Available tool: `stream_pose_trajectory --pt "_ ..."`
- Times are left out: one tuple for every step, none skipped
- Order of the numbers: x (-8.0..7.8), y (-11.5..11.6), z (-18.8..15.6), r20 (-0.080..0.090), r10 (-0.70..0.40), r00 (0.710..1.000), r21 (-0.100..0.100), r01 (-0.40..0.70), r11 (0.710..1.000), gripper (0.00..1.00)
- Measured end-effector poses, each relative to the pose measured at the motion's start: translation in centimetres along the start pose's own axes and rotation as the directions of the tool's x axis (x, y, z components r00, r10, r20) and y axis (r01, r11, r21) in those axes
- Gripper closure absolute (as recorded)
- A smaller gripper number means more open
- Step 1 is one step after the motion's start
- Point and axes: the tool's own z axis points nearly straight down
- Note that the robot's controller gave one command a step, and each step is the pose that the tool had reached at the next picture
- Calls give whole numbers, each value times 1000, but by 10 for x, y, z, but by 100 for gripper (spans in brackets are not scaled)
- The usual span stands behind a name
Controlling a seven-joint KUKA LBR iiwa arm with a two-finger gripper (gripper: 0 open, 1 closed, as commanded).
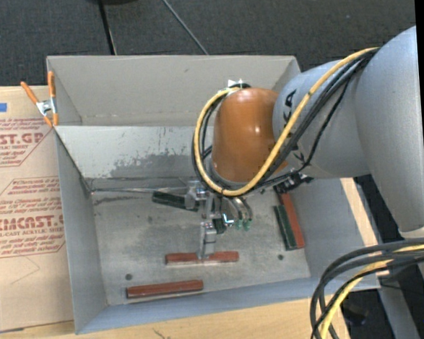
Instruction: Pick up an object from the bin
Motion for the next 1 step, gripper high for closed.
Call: stream_pose_trajectory --pt "-2 0 -4 7 1 1000 -1 -1 1000 0"
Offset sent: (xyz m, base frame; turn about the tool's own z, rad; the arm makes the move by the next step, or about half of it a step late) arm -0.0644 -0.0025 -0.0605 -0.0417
